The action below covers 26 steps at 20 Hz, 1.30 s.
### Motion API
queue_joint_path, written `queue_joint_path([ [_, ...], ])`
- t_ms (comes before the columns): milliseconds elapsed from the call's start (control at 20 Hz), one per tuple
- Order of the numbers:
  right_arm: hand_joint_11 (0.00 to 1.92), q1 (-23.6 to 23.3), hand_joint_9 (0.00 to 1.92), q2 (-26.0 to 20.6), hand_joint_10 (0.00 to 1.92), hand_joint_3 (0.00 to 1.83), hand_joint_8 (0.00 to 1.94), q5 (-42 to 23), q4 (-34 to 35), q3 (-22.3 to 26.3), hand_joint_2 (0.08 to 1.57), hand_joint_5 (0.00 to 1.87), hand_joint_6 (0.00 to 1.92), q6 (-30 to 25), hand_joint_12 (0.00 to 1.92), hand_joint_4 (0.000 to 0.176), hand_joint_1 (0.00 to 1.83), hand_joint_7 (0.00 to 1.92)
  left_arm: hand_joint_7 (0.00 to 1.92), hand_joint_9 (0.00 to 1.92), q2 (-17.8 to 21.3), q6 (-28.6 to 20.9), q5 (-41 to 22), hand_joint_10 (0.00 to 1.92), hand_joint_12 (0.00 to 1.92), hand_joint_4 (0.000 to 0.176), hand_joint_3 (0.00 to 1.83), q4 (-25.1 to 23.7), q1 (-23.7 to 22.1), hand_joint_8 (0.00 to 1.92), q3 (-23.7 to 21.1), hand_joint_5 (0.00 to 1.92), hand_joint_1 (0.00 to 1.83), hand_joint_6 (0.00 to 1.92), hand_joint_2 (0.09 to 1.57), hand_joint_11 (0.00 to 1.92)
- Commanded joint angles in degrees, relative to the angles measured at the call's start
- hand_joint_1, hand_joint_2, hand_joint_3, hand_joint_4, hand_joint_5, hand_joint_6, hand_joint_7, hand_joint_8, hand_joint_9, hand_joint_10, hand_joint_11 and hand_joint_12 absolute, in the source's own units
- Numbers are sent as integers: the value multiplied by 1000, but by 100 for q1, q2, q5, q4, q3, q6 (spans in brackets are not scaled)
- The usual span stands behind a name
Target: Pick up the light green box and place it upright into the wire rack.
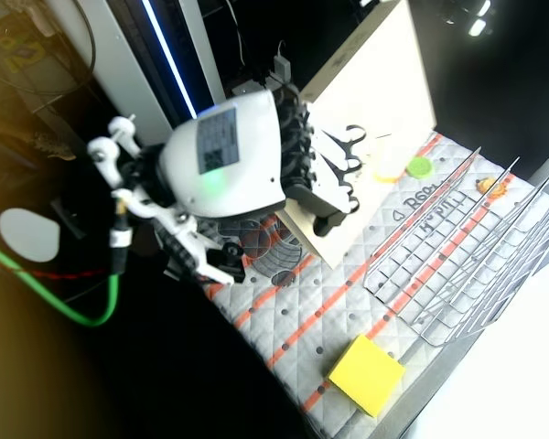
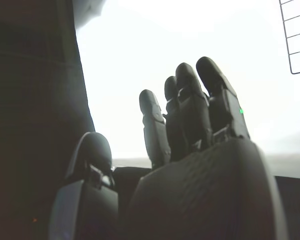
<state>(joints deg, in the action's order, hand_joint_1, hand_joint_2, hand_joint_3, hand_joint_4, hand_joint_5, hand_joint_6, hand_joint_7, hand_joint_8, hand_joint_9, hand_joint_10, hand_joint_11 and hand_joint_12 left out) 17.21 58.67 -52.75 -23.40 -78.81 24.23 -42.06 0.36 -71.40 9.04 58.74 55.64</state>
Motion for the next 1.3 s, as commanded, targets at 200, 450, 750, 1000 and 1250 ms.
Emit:
queue_joint_path([
  [200,1258,-400,1542,73,108,2,216,-252,247,-194,1104,995,940,-20,812,0,1168,1350,368,390,-47,-36,-604,2,767,87,0,97,-76,2,37,550,452,4,1162,45],
  [450,1304,-665,1566,304,44,0,331,216,57,-427,1086,1020,875,-20,729,0,1194,1329,254,320,-91,-36,-558,0,894,111,1,58,-124,0,59,441,433,0,1171,0],
  [750,1374,-669,1604,648,16,0,28,555,-61,-655,1115,979,968,-20,618,0,1160,1440,235,296,-114,-36,-532,1,848,101,0,26,-158,1,78,447,459,5,1170,0],
  [1000,1382,-669,1582,900,1,12,469,722,-139,-776,1055,985,834,-20,533,0,1266,1335,243,319,-148,-36,-474,6,873,103,0,-40,-257,2,108,437,457,1,1169,7],
  [1250,1365,-668,1575,1159,3,4,570,887,-194,-971,1037,1022,764,-20,560,0,1293,1316,251,328,-165,-36,-453,6,888,98,0,-79,-296,4,129,465,485,9,1159,6],
])
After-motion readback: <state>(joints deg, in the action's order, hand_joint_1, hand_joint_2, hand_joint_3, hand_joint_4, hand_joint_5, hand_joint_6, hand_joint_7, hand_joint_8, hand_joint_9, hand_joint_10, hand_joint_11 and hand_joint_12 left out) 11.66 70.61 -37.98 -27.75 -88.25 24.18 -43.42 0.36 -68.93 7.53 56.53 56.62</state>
